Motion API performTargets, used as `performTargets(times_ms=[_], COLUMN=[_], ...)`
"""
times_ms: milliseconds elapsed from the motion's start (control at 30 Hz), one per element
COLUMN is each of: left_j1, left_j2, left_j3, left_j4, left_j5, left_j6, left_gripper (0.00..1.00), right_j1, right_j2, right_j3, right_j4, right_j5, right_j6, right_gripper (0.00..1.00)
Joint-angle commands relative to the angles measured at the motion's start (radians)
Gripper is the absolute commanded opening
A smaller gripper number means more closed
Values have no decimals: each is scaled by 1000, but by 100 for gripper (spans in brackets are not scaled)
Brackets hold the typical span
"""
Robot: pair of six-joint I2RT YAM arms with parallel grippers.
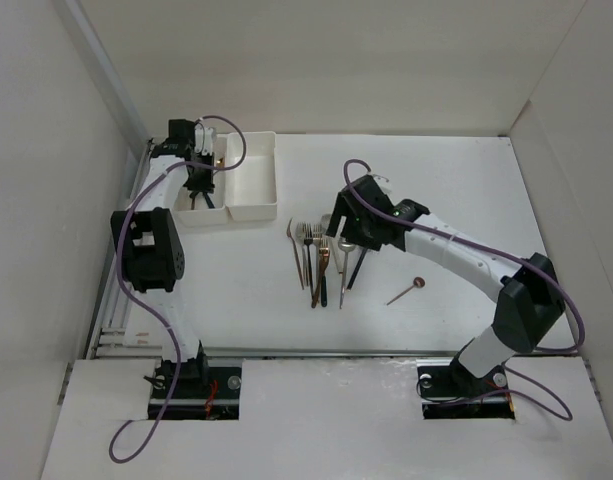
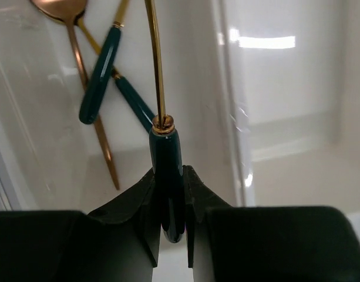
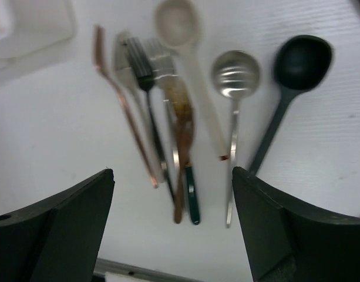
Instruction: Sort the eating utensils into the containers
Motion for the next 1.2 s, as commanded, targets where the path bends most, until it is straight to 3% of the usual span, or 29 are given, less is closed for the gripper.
performTargets(times_ms=[0, 67, 200, 267, 300, 433, 600, 800, 833, 867, 1000, 1033, 1133, 1167], left_j1=[-2, -2, -2, 8, 8, 8, 8, 8, 8, 8, 8, 8, 8, 8], left_j2=[60, 103, 127, 127, 127, 92, 52, -68, -86, -103, -204, -255, -368, -396], left_j3=[110, 131, 122, 122, 122, 136, 217, 321, 322, 322, 311, 296, 184, 150], left_j4=[44, 44, 44, 34, 34, 10, -47, -52, -39, -39, 13, 40, 112, 129], left_j5=[-123, -134, -153, -171, -171, -194, -217, -300, -314, -330, -357, -329, -245, -157], left_j6=[-11, -11, -11, -21, -21, -30, -30, -30, -30, -48, -120, -120, -107, -91], left_gripper=[0, 0, 16, 26, 39, 59, 63, 77, 93, 100, 100, 100, 100, 100], right_j1=[-46, -58, -58, -58, -58, -67, -78, -142, -153, -153, -153, -153, -153, -153], right_j2=[33, 70, 116, 125, 125, 125, 156, 236, 248, 262, 320, 320, 331, 331], right_j3=[-52, -71, -71, -71, -71, -71, -85, -120, -120, -103, -80, -80, -80, -80], right_j4=[-35, -24, -46, -60, -60, -104, -115, 9, 9, 20, 11, 11, 11, -4], right_j5=[-62, -62, -73, -62, -50, 13, 77, -47, -57, -58, -35, -35, -35, -12], right_j6=[17, 17, 7, 16, 28, 59, 59, 39, 39, 39, 19, 19, 19, 19], right_gripper=[86, 84, 83, 82, 80, 77, 73, 73, 72, 69, 47, 35, 11, 1])
